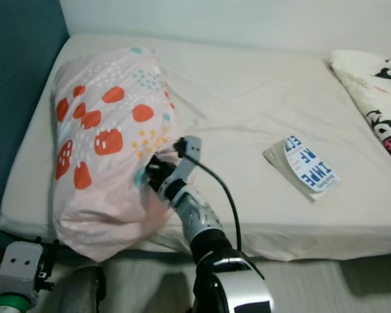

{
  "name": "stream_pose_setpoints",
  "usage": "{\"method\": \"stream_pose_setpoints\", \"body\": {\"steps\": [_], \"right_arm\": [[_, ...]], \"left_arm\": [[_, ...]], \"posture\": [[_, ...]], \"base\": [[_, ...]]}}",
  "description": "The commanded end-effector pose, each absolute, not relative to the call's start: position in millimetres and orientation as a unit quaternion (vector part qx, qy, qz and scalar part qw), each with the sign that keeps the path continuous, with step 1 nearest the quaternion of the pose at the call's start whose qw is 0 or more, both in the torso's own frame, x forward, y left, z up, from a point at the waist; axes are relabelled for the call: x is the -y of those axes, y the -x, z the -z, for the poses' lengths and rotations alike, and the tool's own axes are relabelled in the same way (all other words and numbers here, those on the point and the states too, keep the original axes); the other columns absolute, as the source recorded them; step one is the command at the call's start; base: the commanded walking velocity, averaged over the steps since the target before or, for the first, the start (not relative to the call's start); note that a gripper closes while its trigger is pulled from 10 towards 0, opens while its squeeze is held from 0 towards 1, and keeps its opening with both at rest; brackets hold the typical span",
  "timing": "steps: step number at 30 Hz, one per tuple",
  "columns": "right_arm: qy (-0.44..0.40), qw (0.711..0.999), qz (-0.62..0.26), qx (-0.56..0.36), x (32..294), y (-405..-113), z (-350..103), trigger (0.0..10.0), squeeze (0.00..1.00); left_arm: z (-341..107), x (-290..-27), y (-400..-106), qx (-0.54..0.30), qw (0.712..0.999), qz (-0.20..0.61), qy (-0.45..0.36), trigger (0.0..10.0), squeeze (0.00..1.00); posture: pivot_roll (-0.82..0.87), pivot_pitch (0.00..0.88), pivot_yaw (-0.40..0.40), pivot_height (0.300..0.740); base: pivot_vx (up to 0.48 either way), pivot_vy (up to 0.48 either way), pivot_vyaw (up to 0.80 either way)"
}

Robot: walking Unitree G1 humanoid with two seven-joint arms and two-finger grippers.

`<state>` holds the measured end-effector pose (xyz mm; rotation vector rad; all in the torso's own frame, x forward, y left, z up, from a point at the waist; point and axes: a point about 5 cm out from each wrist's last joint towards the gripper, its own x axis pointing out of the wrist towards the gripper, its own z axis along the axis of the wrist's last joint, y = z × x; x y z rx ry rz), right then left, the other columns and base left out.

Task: Clean up the room

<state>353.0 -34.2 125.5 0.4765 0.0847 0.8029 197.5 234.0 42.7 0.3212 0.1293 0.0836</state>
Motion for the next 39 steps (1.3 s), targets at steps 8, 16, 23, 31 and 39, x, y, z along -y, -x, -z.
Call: {"method": "stream_pose_setpoints", "body": {"steps": [8, 16, 23, 31, 39], "right_arm": [[-0.082, 0.926, -0.357, -0.096, 92.0, -340.9, -84.4, 10.0, 0.0], [-0.106, 0.912, -0.392, -0.062, 120.4, -323.1, -87.7, 10.0, 0.0], [-0.13, 0.899, -0.416, -0.03, 143.4, -319.9, -107.7, 10.0, 0.0], [-0.203, 0.908, -0.364, 0.037, 157.4, -328.3, -140.7, 10.0, 0.0], [-0.163, 0.955, -0.247, 0.004, 135.7, -324.2, -110.2, 10.0, 0.0]], "left_arm": [[-41.8, -238.7, -206.9, -0.074, 0.983, -0.026, -0.167, 10.0, 0.0], [-59.4, -222.5, -222.9, -0.025, 0.989, -0.017, -0.147, 10.0, 0.0], [-77.9, -208.3, -232.5, 0.019, 0.992, -0.009, -0.127, 10.0, 0.0], [-82.6, -185.7, -250.1, 0.023, 0.992, 0.007, -0.124, 10.0, 0.0], [-105.6, -166.0, -278.3, 0.05, 0.991, 0.004, -0.124, 10.0, 0.0]], "posture": [[0.19, 0.069, 0.035, 0.595], [0.16, 0.034, 0.004, 0.595], [0.14, 0.016, -0.02, 0.595], [0.1, 0.0, -0.054, 0.595], [0.07, 0.0, -0.056, 0.595]], "base": [[0.0, 0.0, 0.0], [0.0, 0.0, 0.0], [0.0, 0.0, 0.0], [0.0, 0.0, 0.0], [0.0, 0.0, 0.0]]}}
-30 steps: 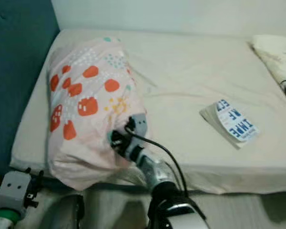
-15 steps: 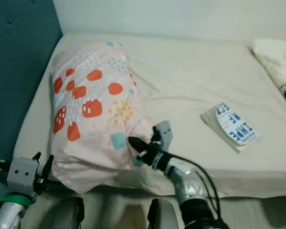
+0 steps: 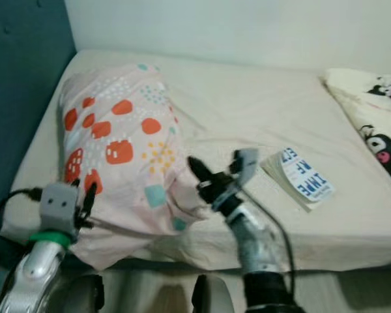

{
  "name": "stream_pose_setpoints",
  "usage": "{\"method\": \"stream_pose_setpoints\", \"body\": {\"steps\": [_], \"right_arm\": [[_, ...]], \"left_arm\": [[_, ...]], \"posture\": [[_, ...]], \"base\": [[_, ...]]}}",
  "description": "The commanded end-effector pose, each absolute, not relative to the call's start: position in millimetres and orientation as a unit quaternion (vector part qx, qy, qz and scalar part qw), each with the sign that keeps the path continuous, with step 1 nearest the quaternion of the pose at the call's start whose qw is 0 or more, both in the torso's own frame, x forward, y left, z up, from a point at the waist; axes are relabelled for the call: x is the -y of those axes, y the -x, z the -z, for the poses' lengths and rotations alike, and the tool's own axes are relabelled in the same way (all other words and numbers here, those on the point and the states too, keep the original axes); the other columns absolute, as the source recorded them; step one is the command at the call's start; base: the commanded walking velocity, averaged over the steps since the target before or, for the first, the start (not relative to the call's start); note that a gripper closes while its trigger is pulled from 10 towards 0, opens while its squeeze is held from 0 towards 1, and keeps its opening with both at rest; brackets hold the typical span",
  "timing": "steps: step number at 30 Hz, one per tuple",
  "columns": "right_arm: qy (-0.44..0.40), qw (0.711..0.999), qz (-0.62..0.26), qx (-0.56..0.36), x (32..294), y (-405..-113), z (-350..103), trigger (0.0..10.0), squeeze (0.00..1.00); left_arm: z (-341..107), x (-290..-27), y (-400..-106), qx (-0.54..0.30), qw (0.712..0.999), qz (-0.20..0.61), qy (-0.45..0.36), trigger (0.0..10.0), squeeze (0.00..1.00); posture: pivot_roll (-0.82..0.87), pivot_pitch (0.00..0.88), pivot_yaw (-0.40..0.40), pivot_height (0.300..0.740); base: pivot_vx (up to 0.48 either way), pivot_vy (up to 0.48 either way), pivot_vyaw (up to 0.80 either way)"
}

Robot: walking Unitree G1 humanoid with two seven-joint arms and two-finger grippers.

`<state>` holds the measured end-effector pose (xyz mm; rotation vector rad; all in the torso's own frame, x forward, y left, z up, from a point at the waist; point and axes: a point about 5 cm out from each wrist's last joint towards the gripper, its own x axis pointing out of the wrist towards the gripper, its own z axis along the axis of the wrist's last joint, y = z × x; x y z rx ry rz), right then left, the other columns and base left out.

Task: Clean up the room

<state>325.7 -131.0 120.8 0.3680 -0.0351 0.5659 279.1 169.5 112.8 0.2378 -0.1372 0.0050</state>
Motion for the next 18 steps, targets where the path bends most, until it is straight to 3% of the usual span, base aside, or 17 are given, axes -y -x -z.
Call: {"method": "stream_pose_setpoints", "body": {"steps": [1, 18], "right_arm": [[-0.161, 0.962, -0.218, 0.0, 136.5, -324.2, -103.6, 10.0, 0.0], [-0.113, 0.989, -0.096, -0.012, 123.8, -314.6, -76.4, 10.0, 0.0]], "left_arm": [[-106.7, -162.2, -281.2, 0.052, 0.991, 0.011, -0.125, 10.0, 0.0], [-103.4, -137.7, -300.7, 0.038, 0.991, 0.013, -0.126, 10.0, 0.0]], "posture": [[0.07, 0.0, -0.056, 0.6], [0.04, 0.0, -0.042, 0.67]], "base": [[0.0, 0.0, 0.0], [0.0, 0.0, 0.0]]}}
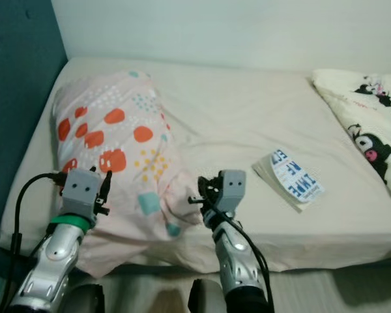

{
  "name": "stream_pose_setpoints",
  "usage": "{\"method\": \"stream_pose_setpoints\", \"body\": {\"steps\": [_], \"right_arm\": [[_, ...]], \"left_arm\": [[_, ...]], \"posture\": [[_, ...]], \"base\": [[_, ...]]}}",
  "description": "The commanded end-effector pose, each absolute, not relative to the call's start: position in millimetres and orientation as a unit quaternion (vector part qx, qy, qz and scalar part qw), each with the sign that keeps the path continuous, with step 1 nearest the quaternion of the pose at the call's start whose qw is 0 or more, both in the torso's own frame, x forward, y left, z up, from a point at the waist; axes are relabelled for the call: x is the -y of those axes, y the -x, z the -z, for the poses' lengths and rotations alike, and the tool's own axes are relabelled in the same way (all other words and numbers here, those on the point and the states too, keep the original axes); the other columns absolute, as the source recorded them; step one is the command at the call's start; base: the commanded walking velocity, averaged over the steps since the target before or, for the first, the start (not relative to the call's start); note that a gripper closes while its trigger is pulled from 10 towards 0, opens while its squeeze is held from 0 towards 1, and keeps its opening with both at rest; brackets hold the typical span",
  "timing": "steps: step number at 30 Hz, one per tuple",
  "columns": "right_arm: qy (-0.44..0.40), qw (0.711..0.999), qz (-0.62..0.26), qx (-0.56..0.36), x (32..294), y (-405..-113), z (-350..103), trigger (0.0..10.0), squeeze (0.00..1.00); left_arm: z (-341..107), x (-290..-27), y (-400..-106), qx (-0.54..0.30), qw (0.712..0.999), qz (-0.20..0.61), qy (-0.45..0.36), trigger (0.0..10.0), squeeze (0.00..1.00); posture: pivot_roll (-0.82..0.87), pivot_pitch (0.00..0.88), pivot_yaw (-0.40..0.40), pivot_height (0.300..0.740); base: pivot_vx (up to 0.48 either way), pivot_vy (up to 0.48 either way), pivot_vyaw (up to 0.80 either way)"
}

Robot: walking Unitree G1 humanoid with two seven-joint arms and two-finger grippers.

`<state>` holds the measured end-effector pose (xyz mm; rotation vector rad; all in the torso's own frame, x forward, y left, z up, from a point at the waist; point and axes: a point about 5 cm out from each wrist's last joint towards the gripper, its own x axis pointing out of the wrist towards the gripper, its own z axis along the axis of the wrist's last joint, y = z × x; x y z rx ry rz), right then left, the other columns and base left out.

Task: Clean up the room

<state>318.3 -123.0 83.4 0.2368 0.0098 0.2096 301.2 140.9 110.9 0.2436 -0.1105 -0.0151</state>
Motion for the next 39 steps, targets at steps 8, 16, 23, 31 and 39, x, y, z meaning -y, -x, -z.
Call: {"method": "stream_pose_setpoints", "body": {"steps": [8, 16, 23, 31, 39], "right_arm": [[-0.096, 0.99, -0.102, -0.019, 118.6, -305.9, -67.1, 10.0, 0.0], [-0.095, 0.991, -0.085, -0.03, 118.9, -299.1, -57.4, 10.0, 0.0], [-0.098, 0.992, -0.057, -0.053, 128.0, -294.6, -45.5, 10.0, 0.0], [-0.111, 0.981, 0.006, -0.158, 146.3, -274.7, -4.1, 10.0, 0.0], [-0.115, 0.967, 0.034, -0.223, 151.4, -261.2, 20.6, 10.0, 0.0]], "left_arm": [[-92.3, -128.8, -294.4, 0.025, 0.992, 0.022, -0.122, 10.0, 0.0], [-80.4, -131.3, -283.5, 0.007, 0.993, 0.01, -0.113, 10.0, 0.0], [-70.3, -140.7, -276.2, -0.012, 0.992, 0.004, -0.122, 10.0, 0.0], [-33.7, -156.2, -262.4, -0.09, 0.989, -0.007, -0.12, 10.0, 0.0], [-7.2, -165.6, -255.7, -0.153, 0.981, -0.021, -0.117, 10.0, 0.0]], "posture": [[0.04, 0.0, -0.047, 0.695], [0.04, 0.0, -0.048, 0.73], [0.04, 0.0, -0.046, 0.74], [0.04, 0.0, -0.039, 0.74], [0.04, 0.0, -0.017, 0.74]], "base": [[0.0, 0.0, 0.0], [0.0, 0.0, 0.0], [0.0, 0.0, 0.0], [0.0, 0.0, 0.0], [0.0, 0.0, 0.0]]}}
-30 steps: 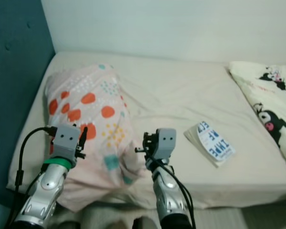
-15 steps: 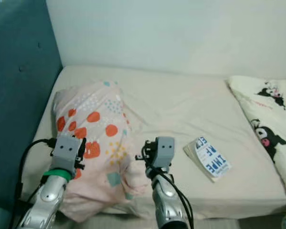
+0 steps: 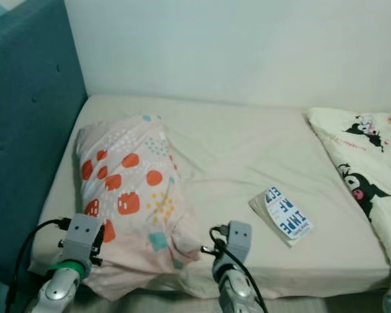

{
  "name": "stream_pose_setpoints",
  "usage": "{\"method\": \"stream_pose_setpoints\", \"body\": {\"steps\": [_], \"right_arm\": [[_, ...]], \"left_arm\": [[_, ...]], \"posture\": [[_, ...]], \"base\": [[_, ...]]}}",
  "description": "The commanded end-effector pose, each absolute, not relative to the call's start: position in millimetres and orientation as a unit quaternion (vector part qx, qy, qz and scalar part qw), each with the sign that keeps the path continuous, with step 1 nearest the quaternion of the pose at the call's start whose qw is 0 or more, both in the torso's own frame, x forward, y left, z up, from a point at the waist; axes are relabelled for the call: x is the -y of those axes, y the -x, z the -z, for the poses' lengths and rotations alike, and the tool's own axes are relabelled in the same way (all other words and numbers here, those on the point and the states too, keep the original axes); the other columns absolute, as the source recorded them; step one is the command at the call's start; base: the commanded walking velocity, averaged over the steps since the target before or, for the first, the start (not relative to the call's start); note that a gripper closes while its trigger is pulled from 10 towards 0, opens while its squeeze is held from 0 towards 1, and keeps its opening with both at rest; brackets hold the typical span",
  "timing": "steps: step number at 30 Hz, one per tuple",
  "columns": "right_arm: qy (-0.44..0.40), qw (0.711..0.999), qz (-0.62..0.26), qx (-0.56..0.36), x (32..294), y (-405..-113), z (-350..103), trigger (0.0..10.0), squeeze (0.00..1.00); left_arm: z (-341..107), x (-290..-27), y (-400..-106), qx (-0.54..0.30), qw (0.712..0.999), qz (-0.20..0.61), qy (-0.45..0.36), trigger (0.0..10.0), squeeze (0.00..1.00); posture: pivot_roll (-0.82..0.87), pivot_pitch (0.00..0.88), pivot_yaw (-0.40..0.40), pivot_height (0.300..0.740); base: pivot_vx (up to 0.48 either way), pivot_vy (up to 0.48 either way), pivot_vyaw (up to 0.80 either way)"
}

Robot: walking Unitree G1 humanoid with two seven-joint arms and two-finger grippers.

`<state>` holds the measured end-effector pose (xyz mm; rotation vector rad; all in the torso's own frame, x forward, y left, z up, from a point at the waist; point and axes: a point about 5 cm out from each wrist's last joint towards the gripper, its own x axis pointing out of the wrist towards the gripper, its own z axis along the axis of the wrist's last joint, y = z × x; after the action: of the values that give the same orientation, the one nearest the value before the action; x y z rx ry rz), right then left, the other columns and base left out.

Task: Clean up the room

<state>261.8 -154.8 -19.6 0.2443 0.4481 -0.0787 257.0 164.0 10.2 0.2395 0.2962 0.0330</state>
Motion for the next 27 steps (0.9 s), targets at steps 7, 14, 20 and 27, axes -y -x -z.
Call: {"method": "stream_pose_setpoints", "body": {"steps": [7, 14, 20, 27], "right_arm": [[-0.099, 0.979, -0.005, -0.177, 137.0, -268.9, 8.1, 10.0, 0.0], [-0.101, 0.979, 0.0, -0.178, 134.2, -272.6, 7.8, 10.0, 0.0], [-0.099, 0.981, -0.005, -0.169, 133.1, -275.1, 4.5, 10.0, 0.0], [-0.09, 0.982, -0.01, -0.164, 134.3, -277.0, 2.7, 10.0, 0.0]], "left_arm": [[-17.7, -161.7, -265.7, -0.129, 0.985, -0.018, -0.112, 10.0, 0.0], [-19.9, -157.2, -270.0, -0.116, 0.987, -0.007, -0.107, 10.0, 0.0], [-21.5, -157.1, -271.7, -0.112, 0.989, -0.01, -0.099, 10.0, 0.0], [-22.0, -157.2, -272.5, -0.11, 0.989, -0.013, -0.096, 10.0, 0.0]], "posture": [[0.05, 0.0, -0.01, 0.74], [0.04, 0.0, -0.009, 0.74], [0.04, 0.0, -0.01, 0.74], [0.04, 0.0, -0.019, 0.74]], "base": [[0.0, 0.0, 0.0], [0.0, 0.0, 0.0], [0.0, -0.316, 0.0], [0.0, -0.401, 0.0]]}}
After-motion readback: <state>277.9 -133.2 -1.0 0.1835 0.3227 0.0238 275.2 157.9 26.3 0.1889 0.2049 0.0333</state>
